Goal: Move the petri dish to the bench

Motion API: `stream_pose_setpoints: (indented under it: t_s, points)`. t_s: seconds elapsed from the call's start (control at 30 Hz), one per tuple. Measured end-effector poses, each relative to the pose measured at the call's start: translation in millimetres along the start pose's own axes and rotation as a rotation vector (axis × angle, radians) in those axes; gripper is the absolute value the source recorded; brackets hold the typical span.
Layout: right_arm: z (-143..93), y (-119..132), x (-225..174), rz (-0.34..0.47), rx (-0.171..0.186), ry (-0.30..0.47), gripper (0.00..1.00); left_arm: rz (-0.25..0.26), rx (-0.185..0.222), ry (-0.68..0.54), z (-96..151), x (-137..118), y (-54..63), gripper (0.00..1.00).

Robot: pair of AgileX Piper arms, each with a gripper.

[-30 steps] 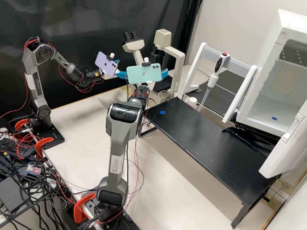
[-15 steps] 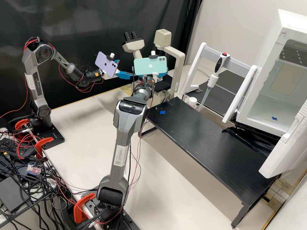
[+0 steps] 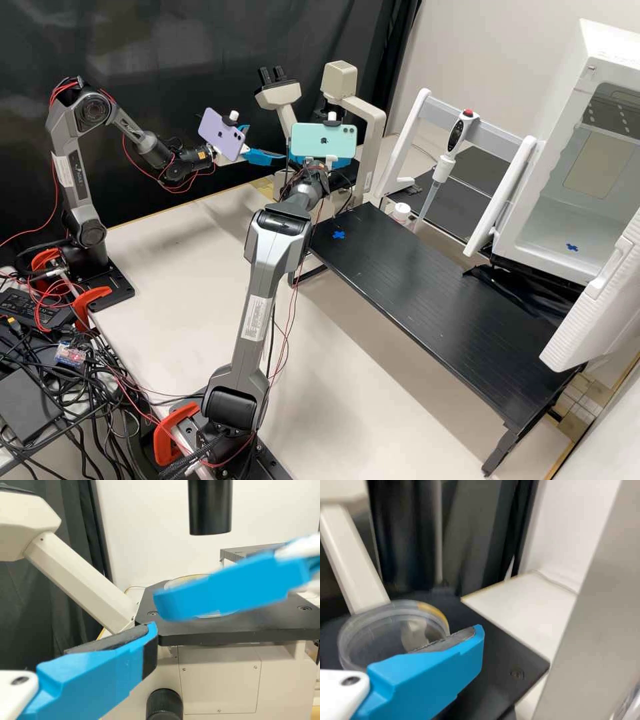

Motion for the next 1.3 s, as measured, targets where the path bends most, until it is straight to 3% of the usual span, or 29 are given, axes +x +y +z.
stream_pose_setpoints:
  t_s: [0.23,0.27,0.63,0.87,1.3]
  points:
    - [10.1,-7.6,6.4,0.01,0.016,-0.027,1.0,0.0,0.0,0.0,0.0,0.0,0.0,1.0]
    - [10.6,-7.8,7.0,0.016,0.024,-0.026,0.0,0.0,0.0,0.0,0.0,0.0,0.0,1.0]
    - [15.8,-7.6,7.7,0.057,0.023,-0.05,0.0,0.0,0.0,0.0,0.0,0.0,0.0,1.0]
    - [18.8,-13.9,7.3,0.045,0.01,-0.062,0.0,0.0,0.0,0.0,0.0,0.0,0.0,1.0]
    - [21.7,-17.6,9.5,0.038,0.022,-0.062,0.0,0.0,0.0,0.0,0.0,0.0,0.0,1.0]
